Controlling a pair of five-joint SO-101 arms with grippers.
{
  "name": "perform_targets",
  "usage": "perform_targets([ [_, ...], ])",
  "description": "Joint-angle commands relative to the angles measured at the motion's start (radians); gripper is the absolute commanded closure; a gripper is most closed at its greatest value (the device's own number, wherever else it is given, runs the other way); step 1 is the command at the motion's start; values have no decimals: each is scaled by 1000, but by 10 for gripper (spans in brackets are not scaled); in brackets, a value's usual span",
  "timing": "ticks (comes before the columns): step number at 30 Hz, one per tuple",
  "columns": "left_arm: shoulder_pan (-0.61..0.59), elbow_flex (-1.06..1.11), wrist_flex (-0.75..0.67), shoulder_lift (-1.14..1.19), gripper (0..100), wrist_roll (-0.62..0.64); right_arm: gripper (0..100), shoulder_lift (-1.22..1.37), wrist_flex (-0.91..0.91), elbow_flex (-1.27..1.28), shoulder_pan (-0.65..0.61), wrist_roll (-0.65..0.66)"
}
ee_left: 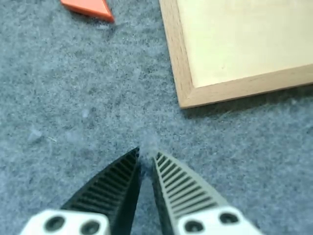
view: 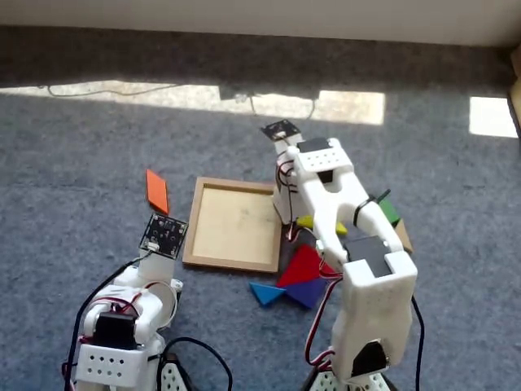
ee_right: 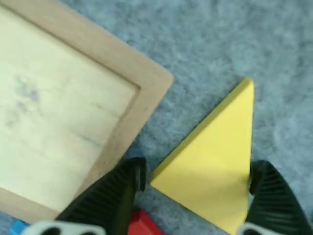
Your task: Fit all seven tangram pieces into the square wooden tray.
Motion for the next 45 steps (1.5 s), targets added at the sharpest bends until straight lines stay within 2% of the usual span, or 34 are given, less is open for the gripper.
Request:
perform_targets([
  [1,13,21,-2,-21,994,9,689,5,19,-53,54,8],
  [7,13,21,-2,-21,994,9,789,4,38,-56,85,8],
  [14,13,21,-2,-21,994,9,800,2,45,-56,85,8],
  [18,13,21,-2,-21,994,9,772,2,77,-59,81,8],
  [21,13,21,-2,-21,994,9,648,1,117,-59,77,8],
  [23,13,21,-2,-21,994,9,601,-8,162,-79,76,8],
  [27,13,21,-2,-21,994,9,599,-87,194,-102,76,66],
  [31,13,21,-2,-21,994,9,599,-134,116,19,76,80],
  [35,13,21,-2,-21,994,9,600,-136,88,84,73,152],
  [41,13,21,-2,-21,994,9,661,-136,88,91,79,204],
  [45,13,21,-2,-21,994,9,661,-136,91,96,93,224],
])
